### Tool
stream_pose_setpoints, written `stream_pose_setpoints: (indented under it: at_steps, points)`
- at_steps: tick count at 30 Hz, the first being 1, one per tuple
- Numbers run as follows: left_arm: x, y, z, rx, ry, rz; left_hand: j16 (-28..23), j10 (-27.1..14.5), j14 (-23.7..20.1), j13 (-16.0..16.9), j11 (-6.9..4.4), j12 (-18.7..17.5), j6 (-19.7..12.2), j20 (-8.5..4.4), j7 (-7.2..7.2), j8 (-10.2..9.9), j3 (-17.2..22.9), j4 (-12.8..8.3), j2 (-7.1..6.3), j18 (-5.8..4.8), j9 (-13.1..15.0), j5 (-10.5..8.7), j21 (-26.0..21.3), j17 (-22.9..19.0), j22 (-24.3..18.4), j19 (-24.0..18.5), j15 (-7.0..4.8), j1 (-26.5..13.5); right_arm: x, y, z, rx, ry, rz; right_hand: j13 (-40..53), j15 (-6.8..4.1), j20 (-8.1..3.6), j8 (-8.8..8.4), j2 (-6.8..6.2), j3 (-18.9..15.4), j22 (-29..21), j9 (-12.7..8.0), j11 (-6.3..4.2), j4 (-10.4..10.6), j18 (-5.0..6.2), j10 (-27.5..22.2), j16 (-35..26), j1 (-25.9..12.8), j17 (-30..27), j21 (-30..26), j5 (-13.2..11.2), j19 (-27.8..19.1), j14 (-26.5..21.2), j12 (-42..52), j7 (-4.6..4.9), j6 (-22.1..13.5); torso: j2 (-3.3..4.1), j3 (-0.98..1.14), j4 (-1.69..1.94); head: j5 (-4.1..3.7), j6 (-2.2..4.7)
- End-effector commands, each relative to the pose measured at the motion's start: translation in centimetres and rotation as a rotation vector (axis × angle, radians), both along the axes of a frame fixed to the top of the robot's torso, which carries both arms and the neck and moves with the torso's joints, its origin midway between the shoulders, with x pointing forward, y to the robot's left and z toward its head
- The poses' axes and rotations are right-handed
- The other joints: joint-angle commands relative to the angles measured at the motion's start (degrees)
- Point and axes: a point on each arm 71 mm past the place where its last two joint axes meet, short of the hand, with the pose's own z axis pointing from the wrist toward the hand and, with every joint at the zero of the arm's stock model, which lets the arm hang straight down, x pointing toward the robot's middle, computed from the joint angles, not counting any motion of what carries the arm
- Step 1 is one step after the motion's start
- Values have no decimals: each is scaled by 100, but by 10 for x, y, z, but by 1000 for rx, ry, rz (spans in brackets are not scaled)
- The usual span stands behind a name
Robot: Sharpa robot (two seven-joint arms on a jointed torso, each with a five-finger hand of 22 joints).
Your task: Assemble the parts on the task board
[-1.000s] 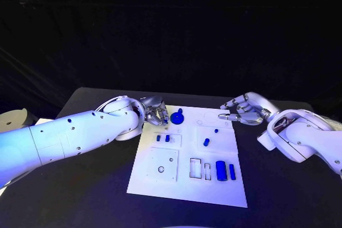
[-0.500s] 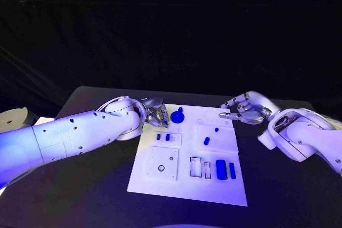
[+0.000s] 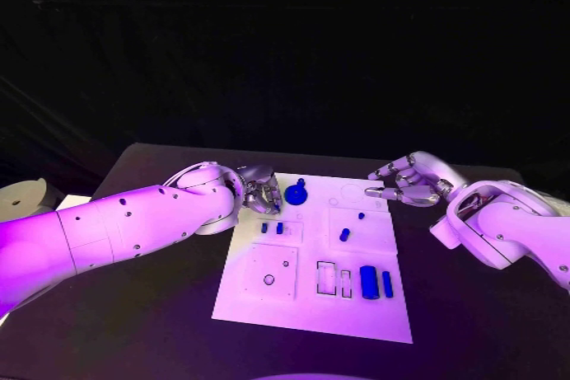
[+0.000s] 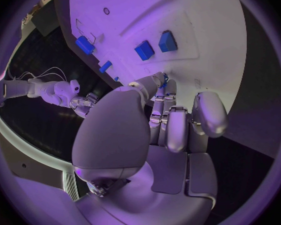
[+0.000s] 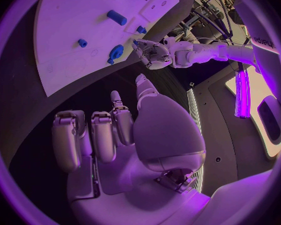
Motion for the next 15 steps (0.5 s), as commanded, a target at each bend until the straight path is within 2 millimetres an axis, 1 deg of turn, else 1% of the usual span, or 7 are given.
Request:
stream_pose_setpoints:
  at_steps: [1, 6, 12, 15]
  points:
    - [-1, -2, -2, 22, 16, -13, 7, 27, 214, 5, 2, -41, 42, 40, -3, -40, -12, -39, -11, -54, 2, -14, 3, -3, 5, -12, 12, -43, -1, 1, 0, -5, -2, 12, 814, -29, -6, 30, 65, -37, 858, 9, -11, -7, 72, 69, -18, 6, 958, -22, 26, 239, 472, -11, -19, 38, 2, -3, 0, 7, -3]
    - [-1, -2, -2, 23, 17, -14, 8, 38, 214, 9, -2, -45, 47, 39, -7, -43, -9, -52, -5, -54, 2, -13, 3, -4, 7, -14, 9, -34, -1, 1, 0, -5, -2, 13, 814, -29, -6, 30, 65, -37, 858, 9, -11, -7, 72, 69, -18, 6, 958, -22, 26, 239, 472, -11, -19, 38, -1, -5, -4, 6, -3]
    - [-1, -4, -2, 24, 20, -20, 7, 45, 213, 10, -4, -45, 52, 38, -8, -43, -9, -58, -2, -53, 3, -14, 0, -8, 6, -15, 8, -32, -1, 1, 0, -5, -2, 13, 814, -29, -6, 30, 65, -37, 858, 9, -11, -7, 72, 69, -18, 6, 958, -22, 26, 239, 472, -11, -19, 38, -1, 1, 2, 8, -14]
    - [-1, -5, -2, 25, 21, -23, 12, 57, 214, 14, -7, -47, 62, 37, -11, -43, -10, -67, 2, -52, 4, -15, 0, -1, 7, -17, 6, -30, -1, 2, 0, -5, -2, 14, 814, -29, -6, 30, 65, -37, 858, 9, -11, -7, 72, 69, -18, 6, 958, -22, 26, 239, 472, -11, -19, 38, -4, 0, 1, 11, -12]
